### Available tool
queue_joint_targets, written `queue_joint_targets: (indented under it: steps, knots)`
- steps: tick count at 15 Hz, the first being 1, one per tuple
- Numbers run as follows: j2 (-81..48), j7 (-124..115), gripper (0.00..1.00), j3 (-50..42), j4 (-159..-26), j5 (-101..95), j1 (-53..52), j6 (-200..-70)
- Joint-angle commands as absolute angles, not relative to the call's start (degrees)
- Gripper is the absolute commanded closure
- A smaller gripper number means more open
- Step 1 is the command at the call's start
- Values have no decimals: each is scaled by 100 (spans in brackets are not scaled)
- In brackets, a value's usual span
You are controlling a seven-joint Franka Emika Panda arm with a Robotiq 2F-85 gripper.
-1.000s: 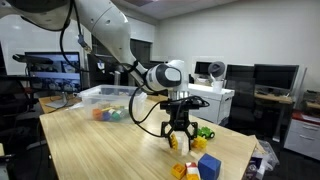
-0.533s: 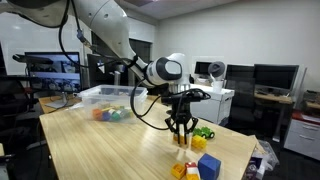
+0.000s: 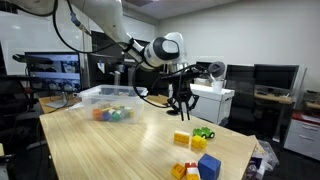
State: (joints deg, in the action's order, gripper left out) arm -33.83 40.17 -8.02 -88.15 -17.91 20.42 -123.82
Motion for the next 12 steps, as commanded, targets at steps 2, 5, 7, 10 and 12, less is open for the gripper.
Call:
queue_joint_targets:
  steps: [2,5,7,10,12]
  knots:
    - [-3337,3951,40,-914,-9009,-1794,2005,-12323]
    - [-3549,3948,20,-981,-9024,-1840,2034,-12398]
    - [-3693,4265,7,-976,-8921,-1986,2060,-12437]
    - [-3897,4696,0,-1027,-8693,-2349,2020,-12492]
    - [-3935,5059,0,-973,-8623,-2438,2036,-12549]
